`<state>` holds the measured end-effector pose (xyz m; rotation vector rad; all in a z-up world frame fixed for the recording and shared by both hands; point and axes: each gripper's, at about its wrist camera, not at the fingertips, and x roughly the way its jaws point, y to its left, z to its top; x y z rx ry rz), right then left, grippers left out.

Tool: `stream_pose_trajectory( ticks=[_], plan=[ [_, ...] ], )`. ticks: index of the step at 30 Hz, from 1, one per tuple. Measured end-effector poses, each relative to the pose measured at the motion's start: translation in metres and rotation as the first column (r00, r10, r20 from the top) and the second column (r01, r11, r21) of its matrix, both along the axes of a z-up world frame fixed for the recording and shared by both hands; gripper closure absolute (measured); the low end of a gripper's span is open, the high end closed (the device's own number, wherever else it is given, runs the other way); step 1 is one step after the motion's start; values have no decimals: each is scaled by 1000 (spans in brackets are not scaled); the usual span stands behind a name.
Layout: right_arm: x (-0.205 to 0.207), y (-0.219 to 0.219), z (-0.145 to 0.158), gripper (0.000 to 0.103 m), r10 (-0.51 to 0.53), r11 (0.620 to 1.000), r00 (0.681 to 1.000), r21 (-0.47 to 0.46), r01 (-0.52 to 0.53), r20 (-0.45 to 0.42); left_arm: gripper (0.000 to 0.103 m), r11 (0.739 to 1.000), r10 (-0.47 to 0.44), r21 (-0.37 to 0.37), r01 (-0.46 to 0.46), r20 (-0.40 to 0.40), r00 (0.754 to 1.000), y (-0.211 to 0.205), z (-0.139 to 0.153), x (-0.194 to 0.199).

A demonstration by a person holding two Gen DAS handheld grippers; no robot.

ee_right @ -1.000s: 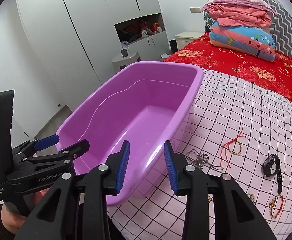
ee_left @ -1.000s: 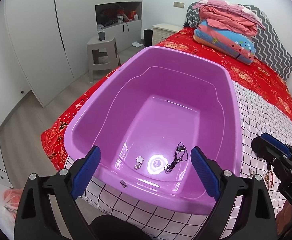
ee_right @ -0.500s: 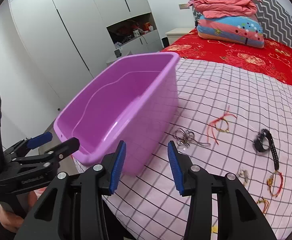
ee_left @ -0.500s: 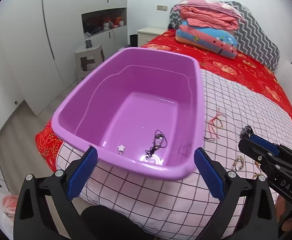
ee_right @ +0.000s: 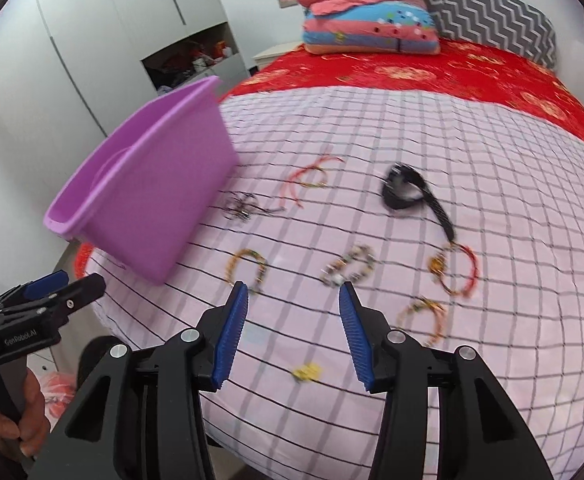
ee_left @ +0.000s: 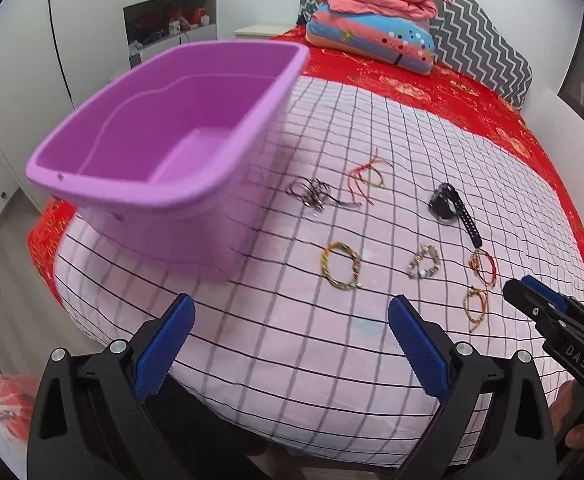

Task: Organize jewelry
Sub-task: 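Withdraw both grippers from the tub back over the bed, then grasp the yellow braided bracelet with right gripper while left gripper approaches yellow flower charm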

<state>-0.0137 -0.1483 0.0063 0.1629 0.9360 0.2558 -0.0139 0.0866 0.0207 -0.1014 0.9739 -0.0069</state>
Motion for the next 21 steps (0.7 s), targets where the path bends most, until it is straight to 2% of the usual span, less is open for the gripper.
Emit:
stream_pose_trajectory(
  ticks=[5,11,15,19,21],
  plan=[
    [-18,-42,-17,57,-31,999,1000,-17,31,0,8,1000,21,12,-20,-10,1000,-34,-23,-10],
    [-24,-77,-44,57,-12,1000,1000,-11,12,1,8,998,42,46,-40,-46,998,-71,-56,-24],
    [-20,-89,-62,57,16,999,1000,-31,-16,-7,8,995,50,95,-43,-69,996,-92,-74,-31],
    [-15,-99,-81,57,49,997,998,-58,-51,-26,8,994,71,88,-62,-102,992,-107,-91,-33],
    [-13,-101,-89,53,68,995,997,-71,-70,-35,8,993,72,97,-60,-122,990,-116,-98,-33]
  ],
)
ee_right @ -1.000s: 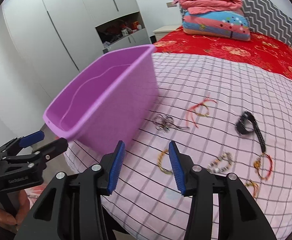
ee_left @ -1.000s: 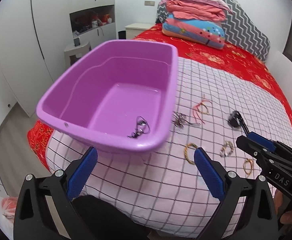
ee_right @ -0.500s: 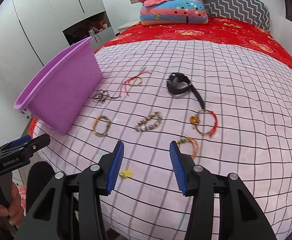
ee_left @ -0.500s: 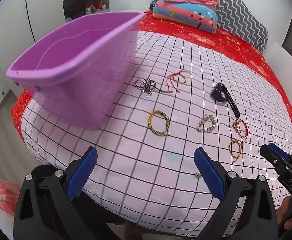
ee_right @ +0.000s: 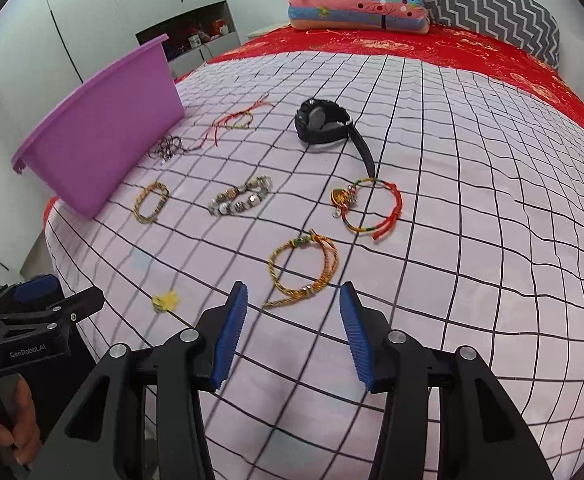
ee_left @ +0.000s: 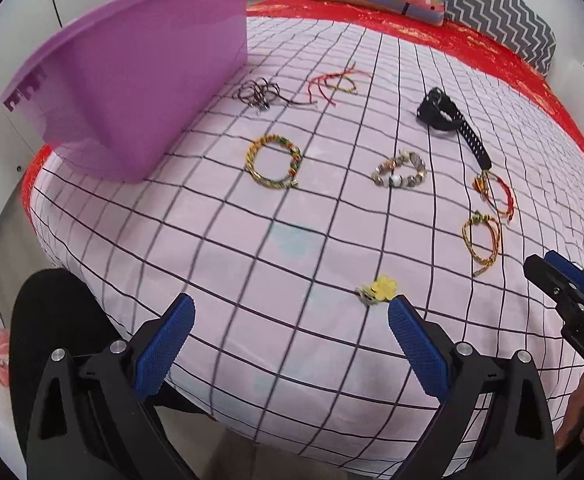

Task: Organize jewelry
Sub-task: 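Grasp the yellow braided bracelet with right gripper while left gripper approaches yellow flower charm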

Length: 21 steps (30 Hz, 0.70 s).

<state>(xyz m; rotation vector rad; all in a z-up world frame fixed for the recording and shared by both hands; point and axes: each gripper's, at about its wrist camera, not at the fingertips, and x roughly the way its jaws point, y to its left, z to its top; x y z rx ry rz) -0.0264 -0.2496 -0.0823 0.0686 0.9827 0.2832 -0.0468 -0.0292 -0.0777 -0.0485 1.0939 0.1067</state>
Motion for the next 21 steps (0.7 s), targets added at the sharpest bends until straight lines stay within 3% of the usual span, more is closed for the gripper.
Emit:
stream_pose_trajectory(
  ticks=[11,13,21],
  plan=[
    [17,-3,-33,50,104,994,993,-28,-106,-56,8,1000,25,-12,-26,-60,998,-16,-22,0],
    [21,-4,-36,45,111,994,992,-20,-112,-63,8,999,39,-21,-40,-62,997,-16,-25,1],
    [35,-5,-42,45,116,993,991,-12,-117,-62,8,998,50,-31,-52,-69,996,-19,-37,7]
  ],
)
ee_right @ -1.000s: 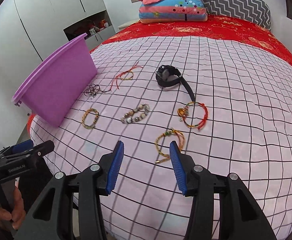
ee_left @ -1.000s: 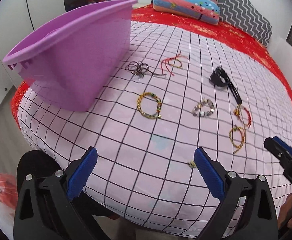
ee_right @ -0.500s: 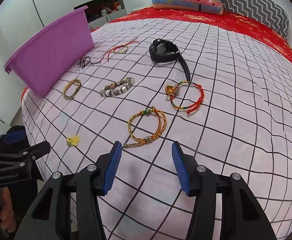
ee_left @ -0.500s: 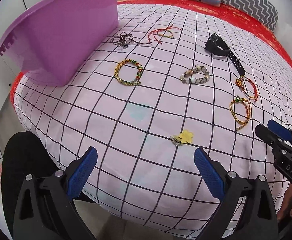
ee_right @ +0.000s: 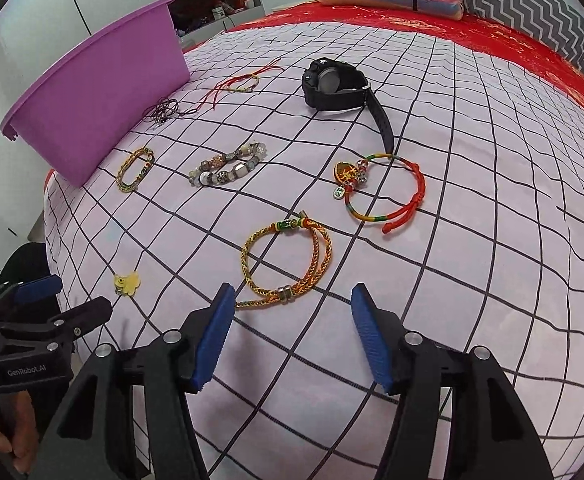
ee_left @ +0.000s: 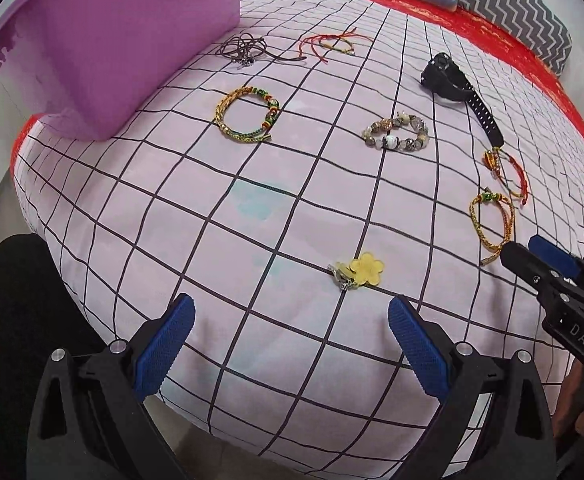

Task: Organize jewelry
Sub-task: 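Grasp the yellow braided bracelet with right gripper while left gripper approaches yellow flower charm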

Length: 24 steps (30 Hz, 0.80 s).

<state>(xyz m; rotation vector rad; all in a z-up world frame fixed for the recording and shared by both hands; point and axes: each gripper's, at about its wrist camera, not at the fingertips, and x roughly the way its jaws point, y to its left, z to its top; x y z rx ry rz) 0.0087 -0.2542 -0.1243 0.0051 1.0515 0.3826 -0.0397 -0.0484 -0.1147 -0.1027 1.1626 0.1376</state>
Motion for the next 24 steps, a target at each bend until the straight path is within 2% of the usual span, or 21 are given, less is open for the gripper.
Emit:
stream_pose_trajectory(
  ticks=[7,24],
  plan=[
    [6,6,-4,45,40,999,999,-24,-40,-4,8,1000,16,4,-16,0,1000,2,-6,4],
    [10,18,-9,45,81,994,997,-71,-81,7,8,999,-12,35,11,22,1000,-7,-14,11]
  ],
)
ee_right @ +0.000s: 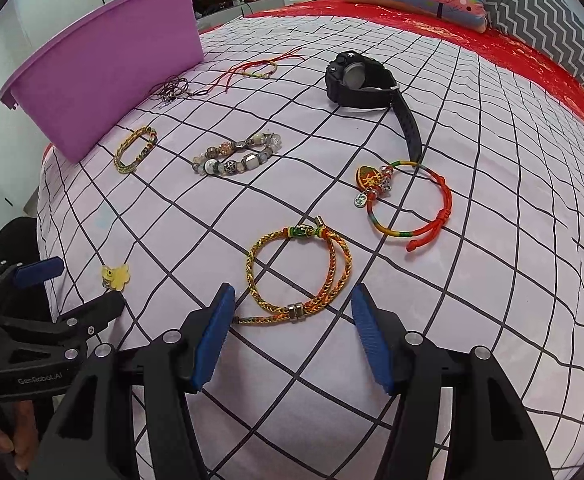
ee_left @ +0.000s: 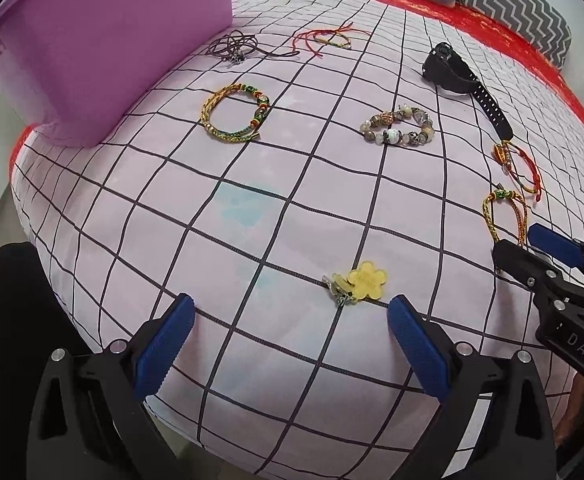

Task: Organize jewelry
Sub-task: 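Grasp the yellow braided bracelet with right gripper while left gripper approaches yellow flower charm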

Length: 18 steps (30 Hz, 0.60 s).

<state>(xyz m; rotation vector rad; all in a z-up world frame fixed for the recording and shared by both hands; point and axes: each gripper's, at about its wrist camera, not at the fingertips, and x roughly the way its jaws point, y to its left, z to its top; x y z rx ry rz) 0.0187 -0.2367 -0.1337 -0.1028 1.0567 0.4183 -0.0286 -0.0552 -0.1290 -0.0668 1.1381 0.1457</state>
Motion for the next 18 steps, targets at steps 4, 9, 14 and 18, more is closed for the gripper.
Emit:
stream_pose_trajectory(
  ticks=[4,9,14,18],
  plan=[
    [0,3,-1,45,5,1000,1000,-17,-4,15,8,1000,-1,1,1,0,1000,-1,0,1],
    [0,3,-3,45,13,1000,999,-28,-12,30,8,1000,9,-10,-9,-2,1000,0,-3,3],
    [-1,6,-6,45,21,999,999,-51,-19,49,6,998,40,-55,-40,-9,999,4,-9,5],
    [-2,8,-7,46,22,998,998,-65,-18,59,6,999,31,-41,-31,7,999,0,-10,4]
  ],
)
